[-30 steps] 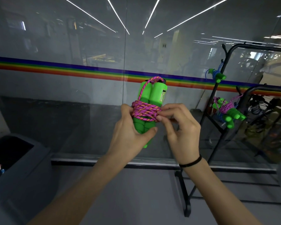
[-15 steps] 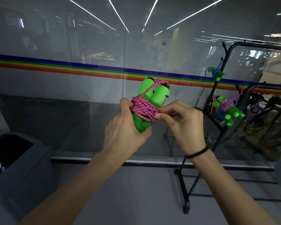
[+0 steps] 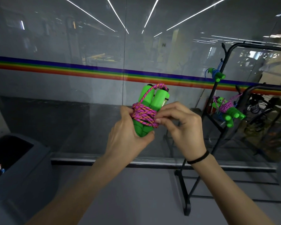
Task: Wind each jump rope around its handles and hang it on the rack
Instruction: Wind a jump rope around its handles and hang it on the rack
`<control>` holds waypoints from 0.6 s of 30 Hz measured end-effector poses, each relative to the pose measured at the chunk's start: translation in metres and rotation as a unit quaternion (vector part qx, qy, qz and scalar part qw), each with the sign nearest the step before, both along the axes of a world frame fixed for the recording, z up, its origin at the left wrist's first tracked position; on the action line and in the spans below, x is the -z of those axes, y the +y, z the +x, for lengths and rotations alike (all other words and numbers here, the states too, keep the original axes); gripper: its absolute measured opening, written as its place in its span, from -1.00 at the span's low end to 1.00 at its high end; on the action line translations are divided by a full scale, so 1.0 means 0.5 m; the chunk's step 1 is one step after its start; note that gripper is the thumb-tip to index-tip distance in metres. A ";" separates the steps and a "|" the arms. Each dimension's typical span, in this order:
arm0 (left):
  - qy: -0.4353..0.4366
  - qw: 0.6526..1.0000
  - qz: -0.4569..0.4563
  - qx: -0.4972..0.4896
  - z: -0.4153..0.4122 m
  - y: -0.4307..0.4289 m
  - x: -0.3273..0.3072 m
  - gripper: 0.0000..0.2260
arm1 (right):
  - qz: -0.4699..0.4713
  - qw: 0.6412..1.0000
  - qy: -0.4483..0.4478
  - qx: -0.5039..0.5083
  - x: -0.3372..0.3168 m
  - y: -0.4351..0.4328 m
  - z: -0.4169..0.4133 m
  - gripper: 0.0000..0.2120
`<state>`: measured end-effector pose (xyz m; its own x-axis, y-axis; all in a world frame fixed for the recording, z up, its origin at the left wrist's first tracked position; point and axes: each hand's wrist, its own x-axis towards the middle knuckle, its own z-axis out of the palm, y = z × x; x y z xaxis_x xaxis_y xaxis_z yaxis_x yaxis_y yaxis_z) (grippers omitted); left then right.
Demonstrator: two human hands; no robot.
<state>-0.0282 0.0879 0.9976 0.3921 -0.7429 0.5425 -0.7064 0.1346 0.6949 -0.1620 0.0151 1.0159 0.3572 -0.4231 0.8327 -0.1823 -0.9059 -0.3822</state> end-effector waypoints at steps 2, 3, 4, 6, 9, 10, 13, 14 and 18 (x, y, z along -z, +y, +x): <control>-0.021 1.000 0.010 -0.002 0.002 -0.001 0.004 -0.48 | 0.034 0.999 0.017 0.000 -0.001 -0.004 0.000 -0.96; -0.033 0.999 0.015 -0.003 0.004 -0.002 0.006 -0.47 | 0.042 0.999 0.028 0.006 -0.001 -0.006 0.000 -0.96; -0.046 0.999 0.020 -0.005 0.005 -0.003 0.007 -0.47 | 0.041 0.998 0.041 0.017 -0.001 -0.007 0.001 -0.96; -0.071 0.997 0.030 -0.012 0.008 -0.004 0.008 -0.46 | 0.048 0.996 0.059 0.039 0.001 -0.008 0.002 -0.91; -0.107 0.993 0.047 -0.031 0.009 -0.001 0.011 -0.48 | 0.096 0.992 0.067 0.038 0.002 -0.008 0.005 -0.80; -0.110 0.992 0.050 -0.036 0.009 0.000 0.013 -0.49 | 0.083 0.993 0.072 0.041 0.005 -0.008 0.009 -0.80; -0.113 0.990 0.062 -0.049 0.008 -0.002 0.021 -0.50 | 0.052 0.993 0.087 0.061 0.018 -0.012 0.017 -0.83; -0.127 0.988 0.067 -0.054 0.009 -0.002 0.022 -0.50 | 0.056 0.992 0.096 0.066 0.022 -0.013 0.019 -0.83; -0.200 0.973 0.091 -0.074 0.015 -0.006 0.029 -0.49 | 0.077 0.977 0.188 0.064 0.039 -0.028 0.022 -0.85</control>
